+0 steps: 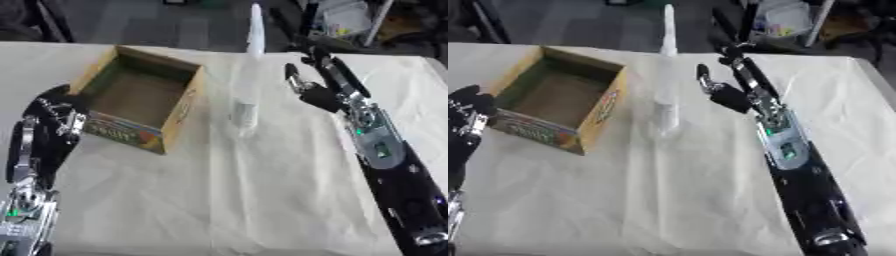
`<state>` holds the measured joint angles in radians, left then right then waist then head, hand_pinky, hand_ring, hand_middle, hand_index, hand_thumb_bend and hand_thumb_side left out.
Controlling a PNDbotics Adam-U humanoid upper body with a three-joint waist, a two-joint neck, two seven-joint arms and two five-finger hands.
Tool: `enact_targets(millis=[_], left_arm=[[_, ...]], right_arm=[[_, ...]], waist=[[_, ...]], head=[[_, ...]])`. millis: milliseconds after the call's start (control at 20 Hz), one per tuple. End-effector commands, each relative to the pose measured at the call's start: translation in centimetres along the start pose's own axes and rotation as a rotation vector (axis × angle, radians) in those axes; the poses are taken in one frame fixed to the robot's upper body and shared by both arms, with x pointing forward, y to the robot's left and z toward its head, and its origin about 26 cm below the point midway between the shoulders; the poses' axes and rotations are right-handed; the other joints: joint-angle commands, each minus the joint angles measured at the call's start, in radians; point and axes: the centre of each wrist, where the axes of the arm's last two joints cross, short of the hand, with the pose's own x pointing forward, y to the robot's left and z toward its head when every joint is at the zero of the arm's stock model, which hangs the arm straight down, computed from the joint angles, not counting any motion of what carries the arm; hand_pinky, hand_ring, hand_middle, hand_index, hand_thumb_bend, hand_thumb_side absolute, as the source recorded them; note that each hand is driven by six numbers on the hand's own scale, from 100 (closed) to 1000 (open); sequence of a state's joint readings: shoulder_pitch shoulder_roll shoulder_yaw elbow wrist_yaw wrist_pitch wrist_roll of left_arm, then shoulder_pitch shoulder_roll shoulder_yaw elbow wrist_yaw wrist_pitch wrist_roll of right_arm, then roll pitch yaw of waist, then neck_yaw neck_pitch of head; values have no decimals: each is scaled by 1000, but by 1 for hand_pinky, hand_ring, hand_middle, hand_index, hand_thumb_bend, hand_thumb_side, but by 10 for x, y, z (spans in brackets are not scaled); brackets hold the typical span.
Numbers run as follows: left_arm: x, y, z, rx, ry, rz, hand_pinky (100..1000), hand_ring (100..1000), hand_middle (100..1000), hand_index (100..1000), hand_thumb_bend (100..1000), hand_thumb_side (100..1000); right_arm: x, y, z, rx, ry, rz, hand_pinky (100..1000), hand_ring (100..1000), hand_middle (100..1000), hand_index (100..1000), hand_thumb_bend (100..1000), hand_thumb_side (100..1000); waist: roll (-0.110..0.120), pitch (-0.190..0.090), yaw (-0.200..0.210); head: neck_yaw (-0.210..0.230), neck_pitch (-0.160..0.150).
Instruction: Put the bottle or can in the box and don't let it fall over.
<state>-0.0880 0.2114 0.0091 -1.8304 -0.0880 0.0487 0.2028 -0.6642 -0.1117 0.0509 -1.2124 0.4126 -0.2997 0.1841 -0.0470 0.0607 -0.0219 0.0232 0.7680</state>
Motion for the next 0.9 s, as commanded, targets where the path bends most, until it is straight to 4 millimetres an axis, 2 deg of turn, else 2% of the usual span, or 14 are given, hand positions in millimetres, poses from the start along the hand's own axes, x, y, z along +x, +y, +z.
enact_targets(millis=[50,900], left_arm=[[4,0,-2,-2,-15,4,634,640,651,803,548,594],[2,15,-2,109,-1,-34,635,641,654,802,557,591]], right_arm=[[10,-6,-9,-7,-41,22,958,1000,1000,1000,100,556],[24,3,-18,6,-79,-5,958,1000,1000,1000,100,571]], waist=[[2,-20,1],[5,-22,7]], head=[[-4,2],[-11,2]])
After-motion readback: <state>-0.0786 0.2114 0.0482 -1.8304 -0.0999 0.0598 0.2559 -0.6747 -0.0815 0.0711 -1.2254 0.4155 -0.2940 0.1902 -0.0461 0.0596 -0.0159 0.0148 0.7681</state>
